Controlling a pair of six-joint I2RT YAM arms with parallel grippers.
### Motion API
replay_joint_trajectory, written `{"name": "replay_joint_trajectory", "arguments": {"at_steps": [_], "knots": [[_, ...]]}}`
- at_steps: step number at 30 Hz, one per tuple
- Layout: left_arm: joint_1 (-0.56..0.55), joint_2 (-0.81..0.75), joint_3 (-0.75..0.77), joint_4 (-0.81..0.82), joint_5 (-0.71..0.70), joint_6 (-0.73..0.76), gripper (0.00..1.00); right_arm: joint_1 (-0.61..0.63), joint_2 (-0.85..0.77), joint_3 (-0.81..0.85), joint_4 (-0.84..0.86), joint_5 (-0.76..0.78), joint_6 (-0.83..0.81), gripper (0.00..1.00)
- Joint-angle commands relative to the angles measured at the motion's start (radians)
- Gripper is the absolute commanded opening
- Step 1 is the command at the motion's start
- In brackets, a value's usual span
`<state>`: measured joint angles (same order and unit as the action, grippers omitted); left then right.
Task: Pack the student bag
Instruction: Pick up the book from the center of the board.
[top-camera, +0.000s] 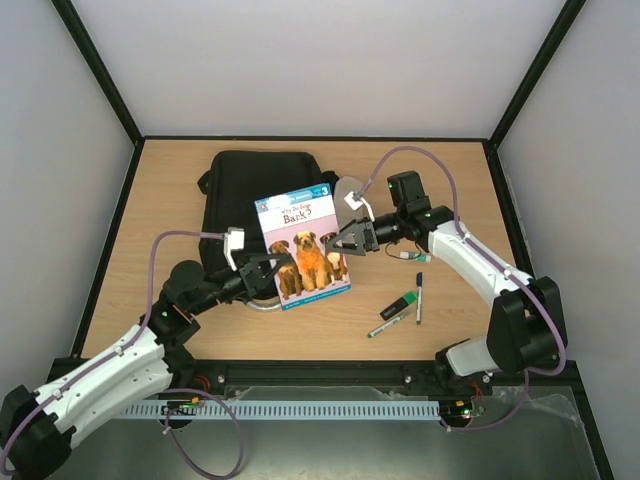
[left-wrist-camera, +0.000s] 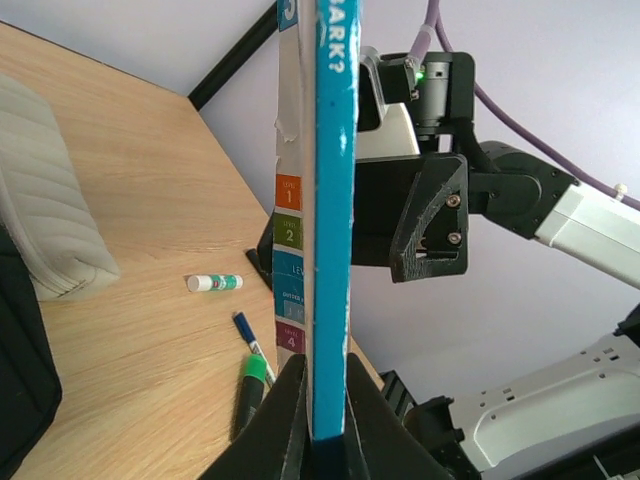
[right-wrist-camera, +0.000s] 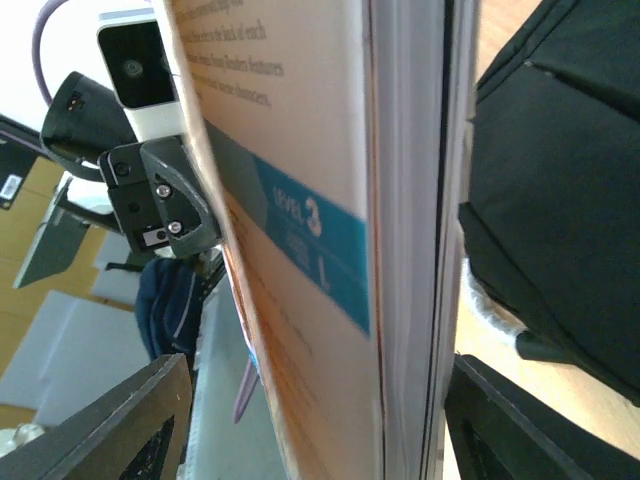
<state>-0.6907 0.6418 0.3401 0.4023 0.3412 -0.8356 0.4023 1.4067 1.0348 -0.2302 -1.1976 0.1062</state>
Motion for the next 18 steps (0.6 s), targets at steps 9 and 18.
{"name": "replay_joint_trajectory", "arguments": {"at_steps": [9, 18], "knots": [[0.006, 0.023, 0.022, 0.01, -0.044, 0.034, 0.02, 0.049, 0.011, 0.07, -0.091, -0.212, -0.07, 0.6], [0.019, -0.009, 0.032, -0.045, -0.066, 0.052, 0.03, 0.048, -0.012, 0.053, -0.059, -0.17, -0.029, 0.55]]}}
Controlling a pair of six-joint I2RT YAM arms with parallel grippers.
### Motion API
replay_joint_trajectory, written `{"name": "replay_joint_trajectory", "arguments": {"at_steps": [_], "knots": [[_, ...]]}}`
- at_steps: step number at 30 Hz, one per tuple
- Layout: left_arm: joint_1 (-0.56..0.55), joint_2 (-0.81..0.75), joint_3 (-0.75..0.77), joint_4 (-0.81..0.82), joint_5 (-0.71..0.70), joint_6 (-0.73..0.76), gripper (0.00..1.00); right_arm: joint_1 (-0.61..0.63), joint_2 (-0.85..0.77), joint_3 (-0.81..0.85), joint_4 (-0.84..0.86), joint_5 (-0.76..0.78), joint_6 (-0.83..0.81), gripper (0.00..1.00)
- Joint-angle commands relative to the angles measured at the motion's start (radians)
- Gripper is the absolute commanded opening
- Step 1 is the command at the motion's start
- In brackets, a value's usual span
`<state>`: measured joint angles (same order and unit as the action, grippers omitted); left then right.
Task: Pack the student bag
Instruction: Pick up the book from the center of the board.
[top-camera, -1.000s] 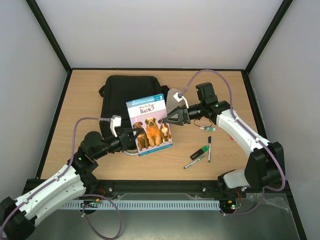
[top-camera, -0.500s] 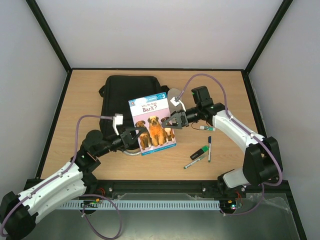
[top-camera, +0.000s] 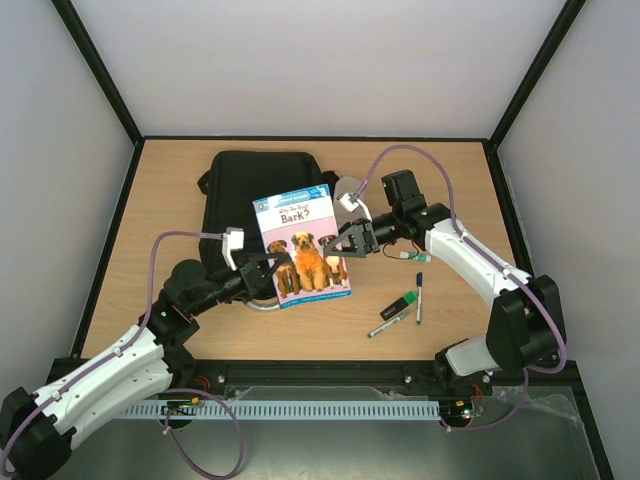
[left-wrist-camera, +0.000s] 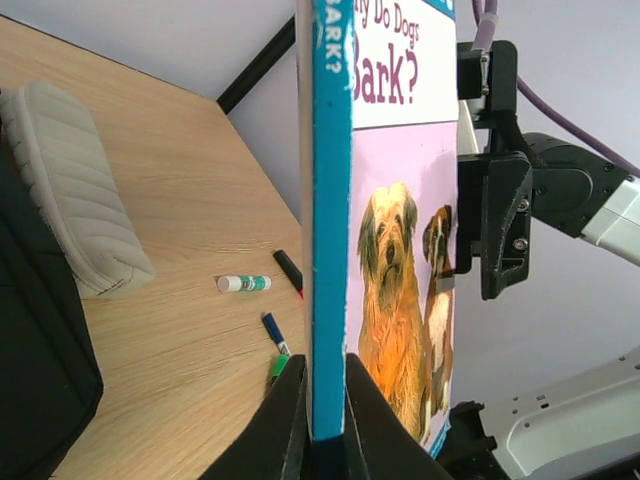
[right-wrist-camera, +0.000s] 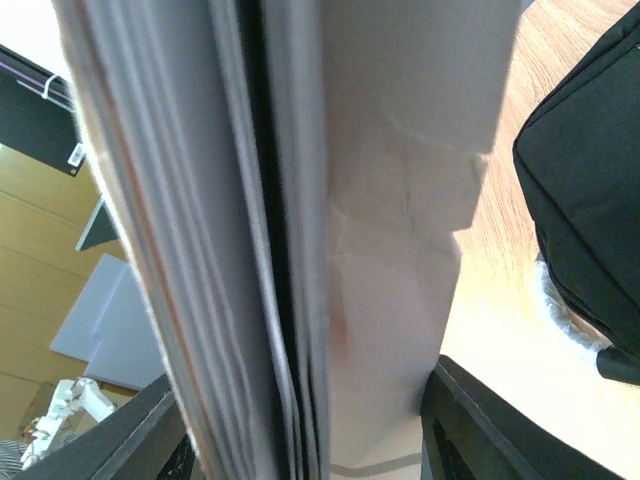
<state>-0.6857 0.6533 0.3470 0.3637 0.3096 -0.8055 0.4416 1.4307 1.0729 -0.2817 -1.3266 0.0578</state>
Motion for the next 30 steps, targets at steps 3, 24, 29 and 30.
{"name": "replay_joint_trajectory", "arguments": {"at_steps": [3, 24, 29, 30], "knots": [[0.015, -0.016, 0.027, 0.073, 0.035, -0.001, 0.02, 0.008, -0.038, -0.015, 0.036, 0.038, 0.042, 0.63], [0.016, 0.1, 0.125, 0.024, 0.009, 0.028, 0.02, 0.009, -0.013, 0.091, -0.151, -0.18, -0.118, 0.86], [0.015, 0.076, 0.132, -0.063, -0.05, 0.062, 0.03, 0.009, -0.036, 0.058, -0.052, -0.1, 0.007, 0.77], [0.015, 0.069, 0.13, -0.071, -0.057, 0.064, 0.02, 0.007, -0.043, 0.042, -0.008, -0.063, 0.053, 0.75]]}}
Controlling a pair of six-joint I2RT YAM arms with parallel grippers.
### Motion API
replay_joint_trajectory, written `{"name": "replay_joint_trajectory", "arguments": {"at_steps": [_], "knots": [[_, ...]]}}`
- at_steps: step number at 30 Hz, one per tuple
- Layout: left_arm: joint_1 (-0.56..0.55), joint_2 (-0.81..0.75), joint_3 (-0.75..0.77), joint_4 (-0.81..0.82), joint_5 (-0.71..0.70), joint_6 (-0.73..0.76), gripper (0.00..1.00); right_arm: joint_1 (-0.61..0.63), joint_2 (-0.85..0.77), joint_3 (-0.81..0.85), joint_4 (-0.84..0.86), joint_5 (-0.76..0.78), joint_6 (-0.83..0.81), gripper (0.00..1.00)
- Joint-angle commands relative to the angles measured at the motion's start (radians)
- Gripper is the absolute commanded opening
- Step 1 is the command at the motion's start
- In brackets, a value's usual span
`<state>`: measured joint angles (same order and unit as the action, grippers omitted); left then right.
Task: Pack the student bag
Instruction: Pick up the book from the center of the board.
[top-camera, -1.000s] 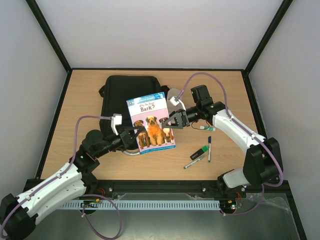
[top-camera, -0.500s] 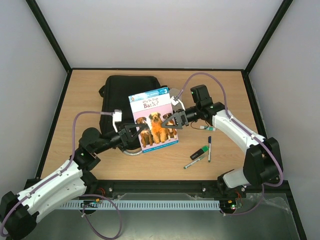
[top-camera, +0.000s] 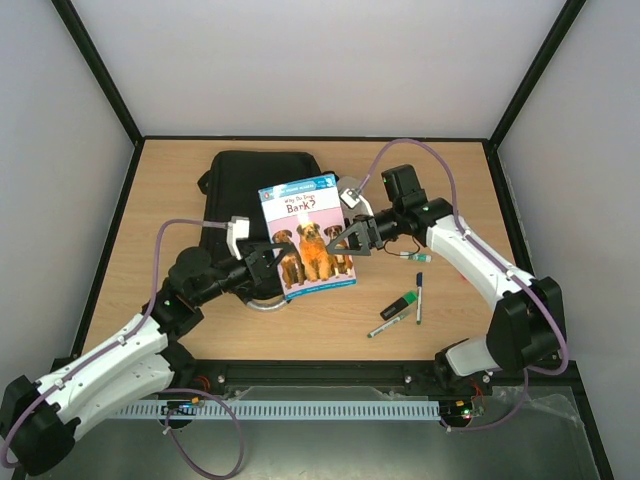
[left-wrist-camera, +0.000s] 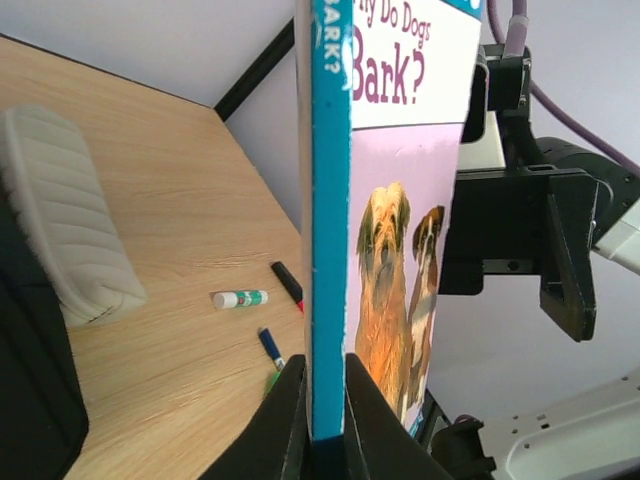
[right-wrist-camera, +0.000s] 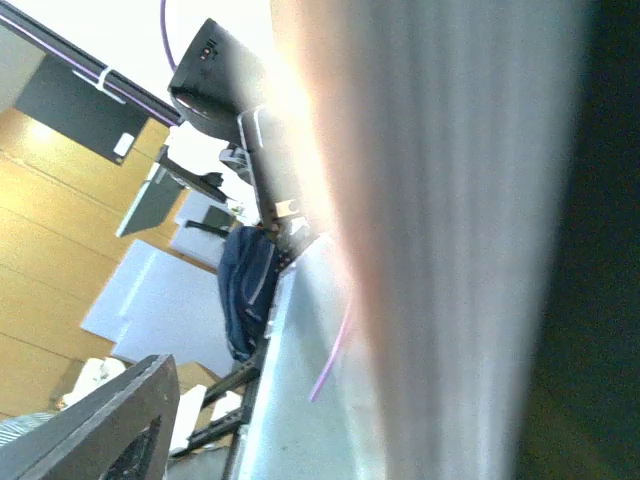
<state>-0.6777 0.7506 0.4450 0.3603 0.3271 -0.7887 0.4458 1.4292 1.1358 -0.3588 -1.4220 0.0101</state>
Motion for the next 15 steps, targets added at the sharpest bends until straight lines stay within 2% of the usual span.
{"name": "replay_joint_trajectory", "arguments": {"at_steps": [1, 3, 9, 15], "knots": [[0.007, -0.033, 0.031, -0.074, -0.078, 0.051, 0.02, 0.0, -0.049, -0.035, 0.101, 0.058, 0.13, 0.72], [0.007, -0.041, 0.031, -0.094, -0.092, 0.056, 0.02, -0.005, -0.064, -0.057, 0.152, 0.114, 0.177, 0.67], [0.007, -0.049, 0.017, -0.095, -0.086, 0.055, 0.03, -0.012, -0.092, -0.074, 0.191, 0.145, 0.212, 0.47], [0.007, -0.042, 0.009, -0.078, -0.071, 0.052, 0.03, -0.012, -0.1, -0.088, 0.214, 0.192, 0.229, 0.15]]}}
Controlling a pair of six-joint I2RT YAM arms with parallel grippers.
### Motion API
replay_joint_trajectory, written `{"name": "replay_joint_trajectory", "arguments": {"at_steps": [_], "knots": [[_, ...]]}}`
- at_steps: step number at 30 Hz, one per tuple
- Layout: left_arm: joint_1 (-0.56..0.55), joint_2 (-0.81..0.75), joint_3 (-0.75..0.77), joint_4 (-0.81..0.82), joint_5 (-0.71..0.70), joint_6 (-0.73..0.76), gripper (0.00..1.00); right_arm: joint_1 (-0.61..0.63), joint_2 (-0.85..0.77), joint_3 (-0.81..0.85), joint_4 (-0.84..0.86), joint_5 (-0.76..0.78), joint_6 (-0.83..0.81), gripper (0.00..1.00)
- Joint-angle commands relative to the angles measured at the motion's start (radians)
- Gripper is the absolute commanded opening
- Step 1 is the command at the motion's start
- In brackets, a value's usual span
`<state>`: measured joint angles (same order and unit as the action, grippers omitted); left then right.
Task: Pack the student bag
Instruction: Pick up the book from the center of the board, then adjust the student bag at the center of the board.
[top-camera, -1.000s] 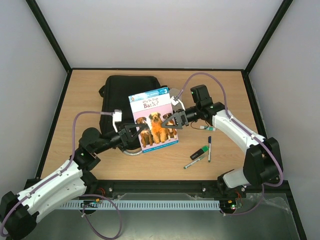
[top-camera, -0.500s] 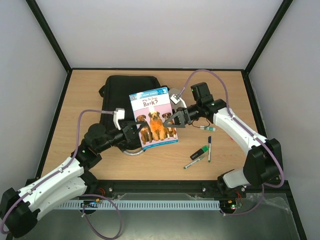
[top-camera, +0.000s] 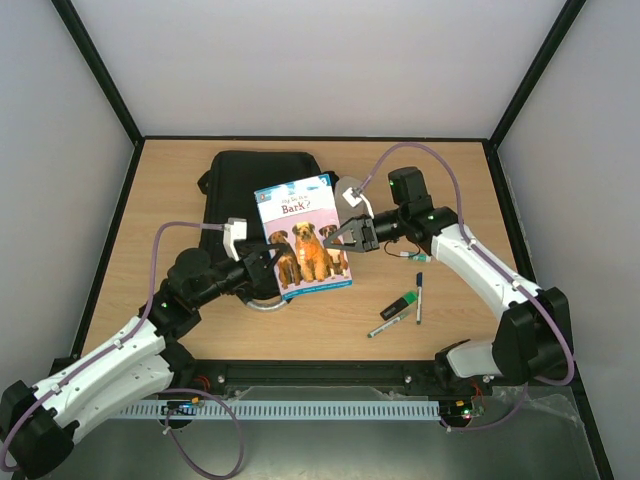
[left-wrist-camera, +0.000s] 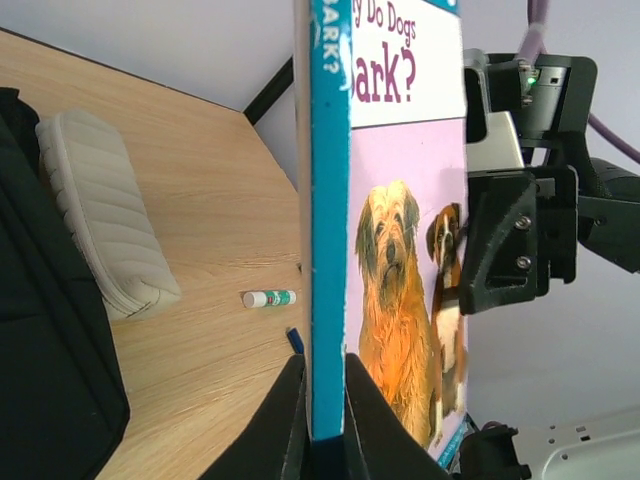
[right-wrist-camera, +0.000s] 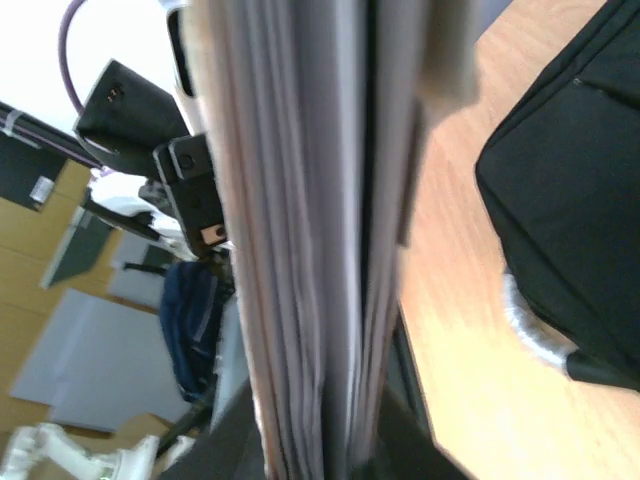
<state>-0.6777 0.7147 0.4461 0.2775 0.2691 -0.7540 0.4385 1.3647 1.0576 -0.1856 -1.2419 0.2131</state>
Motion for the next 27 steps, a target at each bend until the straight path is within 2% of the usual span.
{"name": "replay_joint_trajectory", "arguments": {"at_steps": [1, 2, 4, 5, 6, 8, 9, 12, 14, 17, 19, 23, 27], "knots": [[0.007, -0.003, 0.009, 0.005, -0.012, 0.019, 0.02, -0.006, -0.037, -0.008, 0.042, 0.021, 0.025, 0.09], [0.007, -0.003, 0.009, 0.003, -0.013, 0.022, 0.02, -0.006, -0.037, -0.006, 0.041, 0.036, 0.02, 0.02], [0.007, 0.004, 0.016, -0.02, -0.023, 0.032, 0.03, -0.009, -0.041, 0.0, 0.028, 0.086, 0.0, 0.01], [0.007, 0.008, 0.026, -0.045, -0.039, 0.039, 0.1, -0.017, -0.044, -0.002, 0.026, 0.11, -0.008, 0.01], [0.007, 0.014, 0.036, -0.08, -0.066, 0.046, 0.23, -0.027, -0.047, -0.005, 0.026, 0.138, -0.013, 0.01], [0.007, 0.02, 0.064, -0.169, -0.142, 0.063, 0.55, -0.06, -0.05, -0.019, 0.027, 0.186, -0.024, 0.01], [0.007, 0.022, 0.08, -0.217, -0.192, 0.07, 0.65, -0.078, -0.052, -0.029, 0.024, 0.233, -0.036, 0.01], [0.014, 0.032, 0.122, -0.368, -0.344, 0.078, 0.83, -0.114, -0.104, -0.09, 0.027, 0.382, -0.126, 0.01], [0.03, 0.044, 0.144, -0.441, -0.442, 0.077, 0.89, -0.116, -0.169, -0.161, 0.07, 0.467, -0.181, 0.01], [0.076, 0.082, 0.172, -0.541, -0.574, 0.051, 0.99, -0.12, -0.265, -0.233, 0.086, 0.515, -0.258, 0.01], [0.135, 0.117, 0.181, -0.584, -0.596, 0.026, 1.0, -0.129, -0.287, -0.234, 0.067, 0.538, -0.285, 0.01], [0.303, 0.191, 0.147, -0.591, -0.531, -0.02, 1.0, -0.157, -0.278, -0.25, 0.059, 0.504, -0.305, 0.01], [0.452, 0.227, 0.067, -0.472, -0.386, -0.018, 1.0, -0.164, -0.258, -0.254, 0.032, 0.437, -0.341, 0.01]]}}
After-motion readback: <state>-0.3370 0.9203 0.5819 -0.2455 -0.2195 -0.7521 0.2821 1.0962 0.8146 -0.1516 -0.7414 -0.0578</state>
